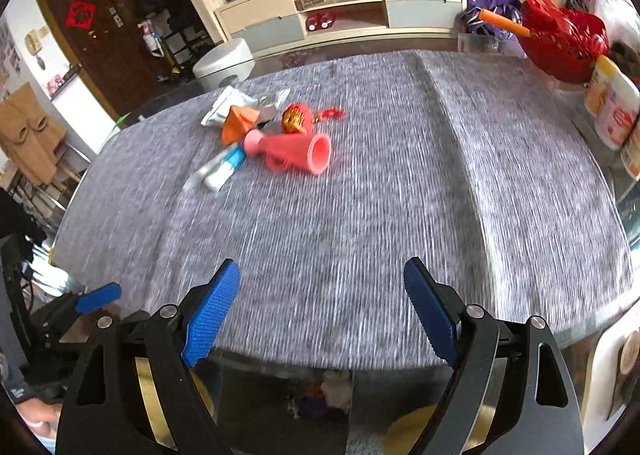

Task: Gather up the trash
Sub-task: 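Move both open tools back toward the pile on the cloth, then grasp the blue-capped bottle with the left tool while the right tool grasps the pink cone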

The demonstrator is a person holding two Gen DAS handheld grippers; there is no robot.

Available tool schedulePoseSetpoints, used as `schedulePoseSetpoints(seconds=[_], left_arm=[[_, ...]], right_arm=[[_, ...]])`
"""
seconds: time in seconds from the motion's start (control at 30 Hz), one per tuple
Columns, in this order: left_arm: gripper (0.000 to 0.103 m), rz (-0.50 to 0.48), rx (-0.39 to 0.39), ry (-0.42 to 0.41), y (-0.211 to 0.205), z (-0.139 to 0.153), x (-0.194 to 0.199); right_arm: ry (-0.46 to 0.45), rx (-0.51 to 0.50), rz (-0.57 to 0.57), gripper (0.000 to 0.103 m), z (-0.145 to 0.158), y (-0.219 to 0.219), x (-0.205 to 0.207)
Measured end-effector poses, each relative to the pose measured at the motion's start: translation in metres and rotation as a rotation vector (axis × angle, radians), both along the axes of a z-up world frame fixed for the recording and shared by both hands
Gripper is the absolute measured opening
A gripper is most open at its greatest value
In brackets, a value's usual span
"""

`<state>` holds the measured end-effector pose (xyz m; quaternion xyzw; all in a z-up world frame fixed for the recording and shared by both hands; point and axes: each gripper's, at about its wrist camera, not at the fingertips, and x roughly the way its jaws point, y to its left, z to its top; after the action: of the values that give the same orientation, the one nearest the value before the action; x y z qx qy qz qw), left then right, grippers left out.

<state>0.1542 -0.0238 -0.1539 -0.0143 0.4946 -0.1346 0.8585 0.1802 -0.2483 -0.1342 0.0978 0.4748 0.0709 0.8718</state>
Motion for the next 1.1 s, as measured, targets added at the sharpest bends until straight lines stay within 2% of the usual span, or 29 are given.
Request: schedulePoseSetpoints(seconds=[0.1,0.17,0.3,0.53,0.77,1.1], left_arm=[[0.075,-0.008,0.004,0.001,-0.004,-0.001,0.017],[0.065,-0.024,0.005,0.003,-0.009,-0.002,0.029],[0.053,-0.051,0.007,0.023,-0.018,-0.011,0.053],[0.053,-0.058,0.008,0.051,-0.027,-0.025,0.087],[0.052,-0.077,0.005,0.035,-0.036,-0.025,0.113],[0.04,-0.096,0.025,0.008,-0.048,-0.027,0.147]], right_arm=[[0.004,-0.017,0.007,0.085,-0.002,-0.001,0.018],[0.001,-0.034,0.018,0.085,-0.004,-0.001,0.03],[0.001,-0.055,0.049,0.084,-0.01,0.003,0.051],[0.012,-0.092,0.094,0.083,-0.027,0.011,0.085],[0.02,-0.114,0.126,0.084,-0.037,0.018,0.111],[0.008,-0.097,0.197,0.082,-0.042,0.034,0.135]])
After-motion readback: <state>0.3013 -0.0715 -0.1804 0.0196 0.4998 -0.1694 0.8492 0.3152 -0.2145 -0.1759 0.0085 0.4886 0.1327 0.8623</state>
